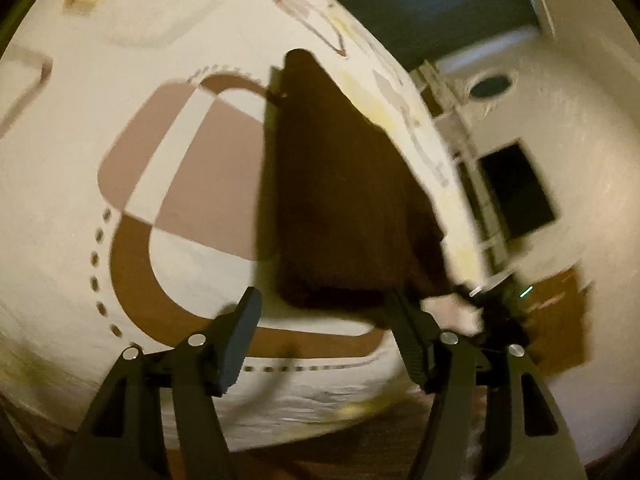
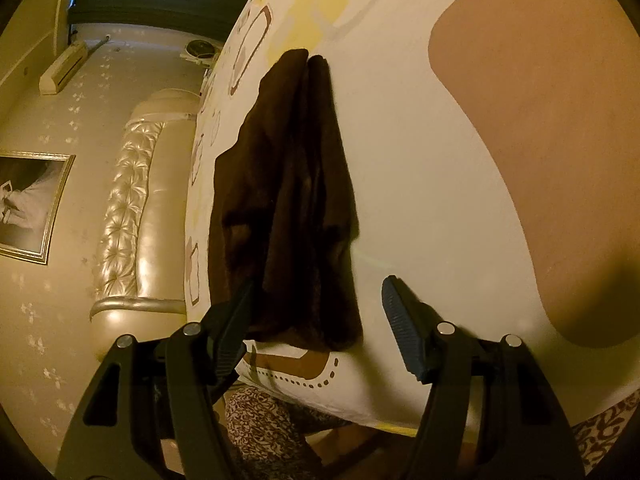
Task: Fold small clothes
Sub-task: 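Open both grippers and press the folded sweater flat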
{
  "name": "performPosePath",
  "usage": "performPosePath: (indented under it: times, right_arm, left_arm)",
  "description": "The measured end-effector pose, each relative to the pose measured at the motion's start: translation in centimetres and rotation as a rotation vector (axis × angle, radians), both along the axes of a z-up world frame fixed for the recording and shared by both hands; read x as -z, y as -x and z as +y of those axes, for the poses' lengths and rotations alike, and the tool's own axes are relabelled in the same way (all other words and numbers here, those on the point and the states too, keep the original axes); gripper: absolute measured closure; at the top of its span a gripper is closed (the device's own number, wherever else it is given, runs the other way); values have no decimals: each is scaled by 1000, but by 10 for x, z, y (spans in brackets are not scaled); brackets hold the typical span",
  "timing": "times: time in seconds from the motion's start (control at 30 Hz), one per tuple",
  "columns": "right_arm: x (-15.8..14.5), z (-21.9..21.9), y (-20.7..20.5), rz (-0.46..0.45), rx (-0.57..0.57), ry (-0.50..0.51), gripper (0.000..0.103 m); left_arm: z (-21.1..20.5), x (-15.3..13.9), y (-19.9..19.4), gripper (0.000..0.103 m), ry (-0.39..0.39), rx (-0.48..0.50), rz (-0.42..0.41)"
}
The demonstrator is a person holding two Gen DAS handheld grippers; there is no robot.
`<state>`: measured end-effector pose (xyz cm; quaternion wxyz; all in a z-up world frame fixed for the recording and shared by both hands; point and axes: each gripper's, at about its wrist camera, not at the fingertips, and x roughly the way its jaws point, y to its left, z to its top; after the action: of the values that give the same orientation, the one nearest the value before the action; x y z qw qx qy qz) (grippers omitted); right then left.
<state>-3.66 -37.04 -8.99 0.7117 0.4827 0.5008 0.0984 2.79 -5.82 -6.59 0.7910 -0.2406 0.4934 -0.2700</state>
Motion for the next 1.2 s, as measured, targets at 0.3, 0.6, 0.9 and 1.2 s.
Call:
performPosePath:
  times: [0.3, 0.6, 0.9, 1.2]
  right_arm:
    - [2, 3, 1, -5, 8, -18, 37]
    - [-36, 4, 9, -91, 49, 96, 42]
    - [-48, 50, -6, -81, -111, 271, 46]
    - [-47, 55, -15, -91, -116, 314, 96]
  left_arm:
    - [-35, 5, 4, 38, -346, 63, -212]
    - [-23, 14, -14, 35, -361, 35, -199]
    - [0, 12, -16, 34, -323, -11, -178]
    - [10, 9, -16, 34, -269, -43, -137]
